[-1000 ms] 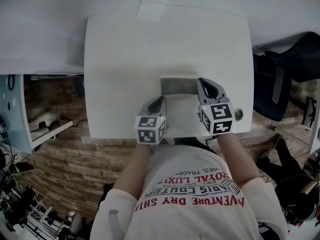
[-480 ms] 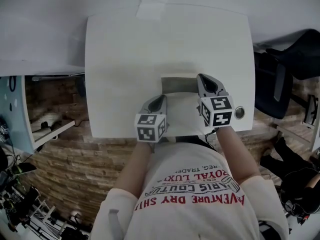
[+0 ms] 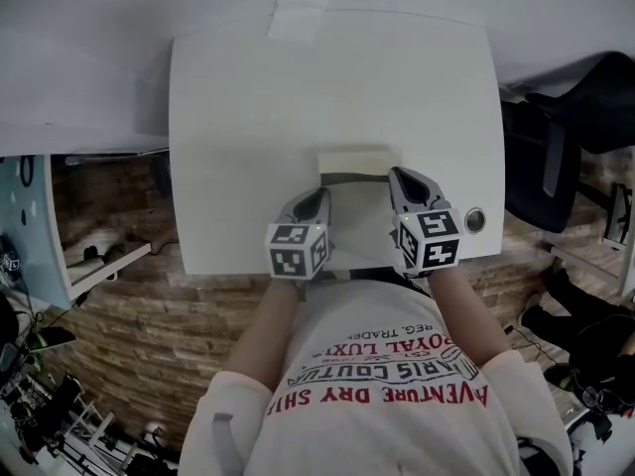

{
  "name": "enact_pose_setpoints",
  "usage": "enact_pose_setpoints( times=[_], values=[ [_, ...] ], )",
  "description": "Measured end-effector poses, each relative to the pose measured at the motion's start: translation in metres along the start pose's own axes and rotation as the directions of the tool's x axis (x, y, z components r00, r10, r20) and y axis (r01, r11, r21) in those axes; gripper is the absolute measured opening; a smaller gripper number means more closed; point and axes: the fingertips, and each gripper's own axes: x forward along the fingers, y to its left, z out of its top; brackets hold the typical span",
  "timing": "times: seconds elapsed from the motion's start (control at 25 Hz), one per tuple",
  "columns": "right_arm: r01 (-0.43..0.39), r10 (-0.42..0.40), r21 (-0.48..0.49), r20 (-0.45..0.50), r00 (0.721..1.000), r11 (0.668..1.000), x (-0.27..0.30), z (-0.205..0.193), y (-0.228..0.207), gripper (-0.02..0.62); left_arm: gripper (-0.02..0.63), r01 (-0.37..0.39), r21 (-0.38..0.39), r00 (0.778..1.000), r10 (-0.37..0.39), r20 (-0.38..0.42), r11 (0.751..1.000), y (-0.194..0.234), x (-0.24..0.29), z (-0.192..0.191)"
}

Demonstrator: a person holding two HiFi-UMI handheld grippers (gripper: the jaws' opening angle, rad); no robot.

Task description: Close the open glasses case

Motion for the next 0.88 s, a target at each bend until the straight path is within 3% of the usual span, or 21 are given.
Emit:
enact_pose_setpoints(
  times=[0.36, 0.88],
  values=[
    [0.014, -0.011, 0.041, -0.092, 0.996, 0.999, 0.002, -0.036, 0.005, 0.012, 0.005, 0.021, 0.018, 1.0, -0.02, -0.016, 1.0, -0.001, 0.0, -0.001],
    [0.01, -0.007, 0.024, -0.119, 0.993, 1.0, 0.01, -0.05, 0.005, 0.012, 0.005, 0.005, 0.056, 0.998, -0.002, -0.062, 0.998, 0.0, 0.0, -0.009]
  ],
)
